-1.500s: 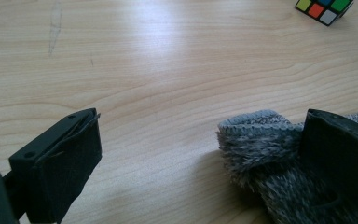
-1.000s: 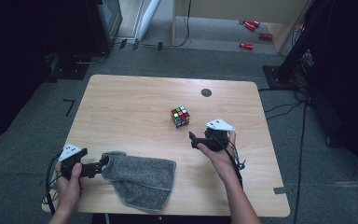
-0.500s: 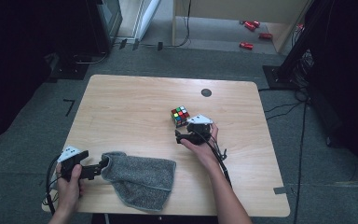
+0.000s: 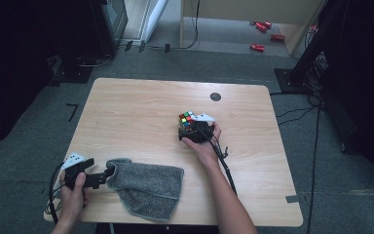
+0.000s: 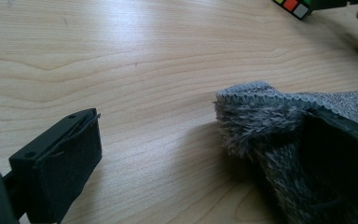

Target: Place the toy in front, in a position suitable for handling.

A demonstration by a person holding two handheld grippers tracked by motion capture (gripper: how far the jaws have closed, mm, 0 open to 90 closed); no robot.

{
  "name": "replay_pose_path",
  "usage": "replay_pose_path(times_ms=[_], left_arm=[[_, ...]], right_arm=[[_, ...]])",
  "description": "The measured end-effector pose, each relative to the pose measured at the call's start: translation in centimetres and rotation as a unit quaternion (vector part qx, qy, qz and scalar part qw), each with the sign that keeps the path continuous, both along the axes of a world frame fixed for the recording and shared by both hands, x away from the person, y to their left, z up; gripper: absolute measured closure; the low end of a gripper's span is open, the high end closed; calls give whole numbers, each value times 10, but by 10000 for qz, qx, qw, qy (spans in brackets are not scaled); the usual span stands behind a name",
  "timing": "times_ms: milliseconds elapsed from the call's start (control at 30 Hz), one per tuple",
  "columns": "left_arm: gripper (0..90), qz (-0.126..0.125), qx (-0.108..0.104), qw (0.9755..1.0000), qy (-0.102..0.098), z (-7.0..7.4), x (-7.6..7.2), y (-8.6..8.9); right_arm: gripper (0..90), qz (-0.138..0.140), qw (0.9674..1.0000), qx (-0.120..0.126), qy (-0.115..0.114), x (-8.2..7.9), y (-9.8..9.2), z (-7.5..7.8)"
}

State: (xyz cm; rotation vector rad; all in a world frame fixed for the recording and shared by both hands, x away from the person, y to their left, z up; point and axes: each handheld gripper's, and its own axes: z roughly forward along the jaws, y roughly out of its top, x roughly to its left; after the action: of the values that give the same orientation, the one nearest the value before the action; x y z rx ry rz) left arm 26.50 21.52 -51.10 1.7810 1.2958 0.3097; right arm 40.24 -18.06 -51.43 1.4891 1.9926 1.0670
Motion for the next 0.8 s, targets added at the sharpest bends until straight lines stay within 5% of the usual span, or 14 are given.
replay_pose_path(times_ms=[267, 333, 467, 800], left_arm=[[0, -87, 9, 10000, 11, -1, 0, -2], [0, -99, -11, 9999, 20, -1, 0, -1], [0, -100, -72, 9999, 44, -1, 1, 0], [0, -52, -88, 9999, -10, -1, 0, 1]], right_arm=[[179, -73, 9998, -179, 84, 14, 5, -2], [279, -74, 9998, -186, 47, 17, 5, -3], [340, -37, 9997, -239, 31, 15, 6, -2], [344, 31, 9999, -117, -102, -14, -9, 10]])
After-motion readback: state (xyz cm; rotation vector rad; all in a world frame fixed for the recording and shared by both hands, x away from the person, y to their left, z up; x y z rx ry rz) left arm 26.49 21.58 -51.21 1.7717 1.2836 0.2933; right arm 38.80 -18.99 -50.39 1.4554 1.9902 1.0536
